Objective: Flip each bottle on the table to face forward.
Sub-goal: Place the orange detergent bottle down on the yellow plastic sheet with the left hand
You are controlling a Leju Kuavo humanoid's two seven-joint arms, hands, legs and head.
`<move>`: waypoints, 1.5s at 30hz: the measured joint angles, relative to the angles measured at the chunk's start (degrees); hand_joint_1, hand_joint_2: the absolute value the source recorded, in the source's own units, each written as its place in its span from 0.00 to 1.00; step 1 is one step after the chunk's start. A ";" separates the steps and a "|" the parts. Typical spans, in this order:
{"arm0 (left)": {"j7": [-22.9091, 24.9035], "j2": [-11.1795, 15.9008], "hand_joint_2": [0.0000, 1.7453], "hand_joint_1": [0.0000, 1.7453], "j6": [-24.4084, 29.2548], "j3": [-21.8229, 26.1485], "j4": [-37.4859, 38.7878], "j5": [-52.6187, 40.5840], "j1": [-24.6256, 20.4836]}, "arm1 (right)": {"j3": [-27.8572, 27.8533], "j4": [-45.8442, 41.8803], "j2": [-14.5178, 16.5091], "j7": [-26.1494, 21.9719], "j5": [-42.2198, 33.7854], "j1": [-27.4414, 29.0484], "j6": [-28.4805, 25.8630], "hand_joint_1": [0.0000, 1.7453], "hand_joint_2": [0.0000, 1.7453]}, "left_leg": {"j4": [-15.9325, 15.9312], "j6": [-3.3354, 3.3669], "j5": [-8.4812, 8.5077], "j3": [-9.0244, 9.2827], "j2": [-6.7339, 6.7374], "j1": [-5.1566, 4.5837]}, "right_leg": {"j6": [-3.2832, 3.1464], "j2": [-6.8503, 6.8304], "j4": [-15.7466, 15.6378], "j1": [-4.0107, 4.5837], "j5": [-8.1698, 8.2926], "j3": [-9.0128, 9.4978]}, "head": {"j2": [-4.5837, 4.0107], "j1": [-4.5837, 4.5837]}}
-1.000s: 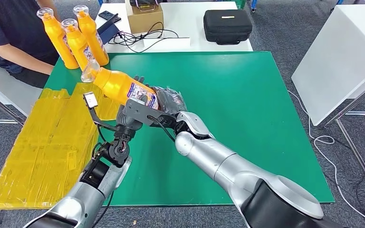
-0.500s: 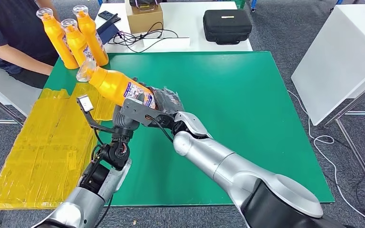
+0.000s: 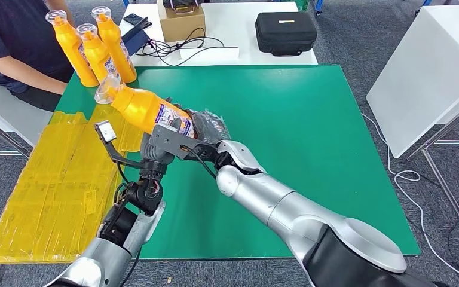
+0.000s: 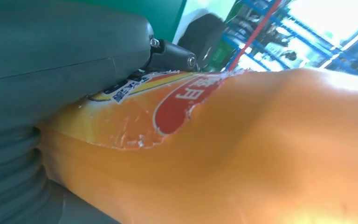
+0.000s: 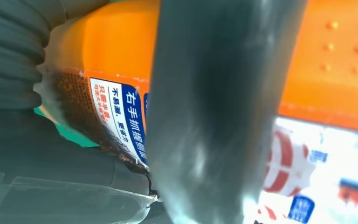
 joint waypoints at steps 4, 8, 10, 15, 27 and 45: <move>-2.57 1.16 1.00 1.00 2.31 1.06 -2.46 -4.03 0.68 | -2.65 3.25 -0.04 -5.95 3.81 -0.48 -0.22 0.00 0.00 | 0.00 0.00 0.00 0.00 -0.01 0.00 | 0.00 0.00 0.00 0.01 0.00 0.00 | 0.00 0.01; -6.03 3.11 1.00 1.00 6.84 4.16 -4.53 -10.44 1.82 | -10.53 4.41 -1.56 -10.08 10.47 -0.63 -0.87 0.00 0.00 | 0.00 -0.01 0.01 0.01 -0.02 0.00 | 0.00 -0.01 0.01 0.03 0.00 0.01 | 0.00 0.00; -8.24 4.60 1.00 1.00 9.04 6.58 -4.88 -13.89 2.76 | -16.43 3.41 -3.45 -11.13 14.59 -0.75 0.29 0.00 0.00 | 0.00 -0.01 0.01 0.01 -0.04 0.01 | 0.00 -0.02 0.01 0.02 0.00 0.02 | 0.00 0.01; -10.23 6.92 1.00 1.00 9.81 11.95 -4.89 -17.55 4.07 | -29.98 -0.34 -6.64 -11.68 23.04 -0.69 4.31 0.00 0.00 | 0.00 -0.01 0.02 0.00 -0.09 0.00 | 0.00 -0.02 0.01 0.00 0.00 0.02 | 0.00 0.02; -17.03 11.97 1.00 1.00 47.49 14.93 6.05 -50.63 -0.28 | -48.43 -8.26 -9.93 -16.44 25.39 1.76 10.93 0.00 0.00 | 0.00 -0.04 0.04 0.02 -0.12 0.00 | 0.00 -0.04 0.01 0.03 0.00 0.02 | 0.00 0.01; 0.36 13.96 1.00 1.00 54.95 29.40 21.34 -119.12 -4.43 | -51.52 -9.82 -7.98 -18.65 25.11 1.96 14.52 0.00 0.00 | -0.01 -0.07 0.04 0.00 -0.09 0.02 | -0.01 -0.01 0.02 0.09 0.00 0.00 | 0.00 0.01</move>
